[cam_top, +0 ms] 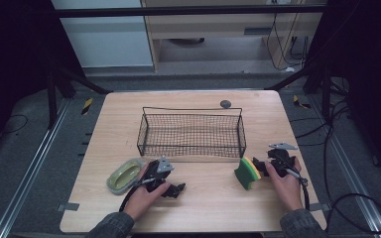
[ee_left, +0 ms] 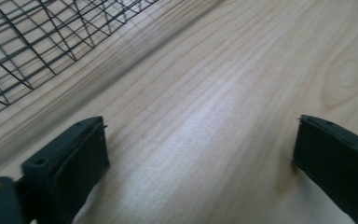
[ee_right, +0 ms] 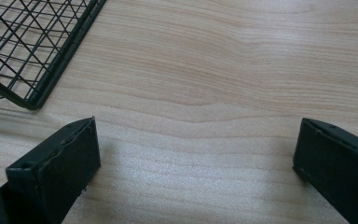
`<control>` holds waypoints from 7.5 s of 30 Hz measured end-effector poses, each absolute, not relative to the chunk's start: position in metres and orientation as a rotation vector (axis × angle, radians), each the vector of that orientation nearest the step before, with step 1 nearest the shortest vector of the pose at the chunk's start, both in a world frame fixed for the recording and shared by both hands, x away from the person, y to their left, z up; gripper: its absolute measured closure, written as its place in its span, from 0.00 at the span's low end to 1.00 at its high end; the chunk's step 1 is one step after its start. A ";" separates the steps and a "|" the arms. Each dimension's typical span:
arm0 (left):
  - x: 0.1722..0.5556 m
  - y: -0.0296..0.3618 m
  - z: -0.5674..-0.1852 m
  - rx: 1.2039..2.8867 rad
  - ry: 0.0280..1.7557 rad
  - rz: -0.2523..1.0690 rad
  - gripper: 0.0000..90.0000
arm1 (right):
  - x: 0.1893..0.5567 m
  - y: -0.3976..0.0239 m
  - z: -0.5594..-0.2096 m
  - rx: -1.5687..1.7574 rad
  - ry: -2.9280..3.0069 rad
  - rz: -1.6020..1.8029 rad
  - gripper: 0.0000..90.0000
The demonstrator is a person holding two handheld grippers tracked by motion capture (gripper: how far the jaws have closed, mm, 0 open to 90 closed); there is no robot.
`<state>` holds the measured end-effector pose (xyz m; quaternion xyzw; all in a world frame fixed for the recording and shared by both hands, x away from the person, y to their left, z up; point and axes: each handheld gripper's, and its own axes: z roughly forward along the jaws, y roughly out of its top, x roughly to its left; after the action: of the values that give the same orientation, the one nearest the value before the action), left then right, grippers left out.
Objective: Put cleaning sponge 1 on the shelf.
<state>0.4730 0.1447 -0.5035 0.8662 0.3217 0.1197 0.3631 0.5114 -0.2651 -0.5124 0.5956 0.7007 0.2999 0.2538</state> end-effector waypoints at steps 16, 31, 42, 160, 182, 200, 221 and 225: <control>0.466 0.152 -0.427 2.270 0.695 0.393 0.04 | 0.498 -0.264 -0.512 1.580 1.961 0.825 0.01; 0.476 0.234 -0.385 2.391 0.882 0.448 0.05 | 0.495 -0.265 -0.510 1.558 2.021 0.820 0.00; 0.477 0.261 -0.387 2.458 0.941 0.485 0.15 | 0.491 -0.264 -0.510 1.538 2.030 0.825 0.01; 0.544 0.215 -0.303 2.736 0.474 0.727 0.79 | 0.491 -0.264 -0.513 1.490 2.035 0.862 0.01; 0.585 0.161 -0.317 2.750 0.149 0.761 0.79 | 0.492 -0.265 -0.513 1.478 2.047 0.869 0.01; 0.590 0.160 -0.319 2.685 0.085 0.886 0.79 | 0.490 -0.265 -0.513 1.467 2.058 0.877 0.01; 0.598 0.154 -0.346 2.753 0.053 0.842 0.79 | 0.491 -0.264 -0.513 1.464 2.062 0.875 0.01; 0.599 0.153 -0.354 2.767 0.052 0.809 0.79 | 0.491 -0.264 -0.513 1.463 2.062 0.875 0.01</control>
<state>0.5994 0.1533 -0.3541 0.9517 0.0177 0.2783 0.1287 0.4909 -0.2642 -0.5130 0.5322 0.7499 0.3180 0.2309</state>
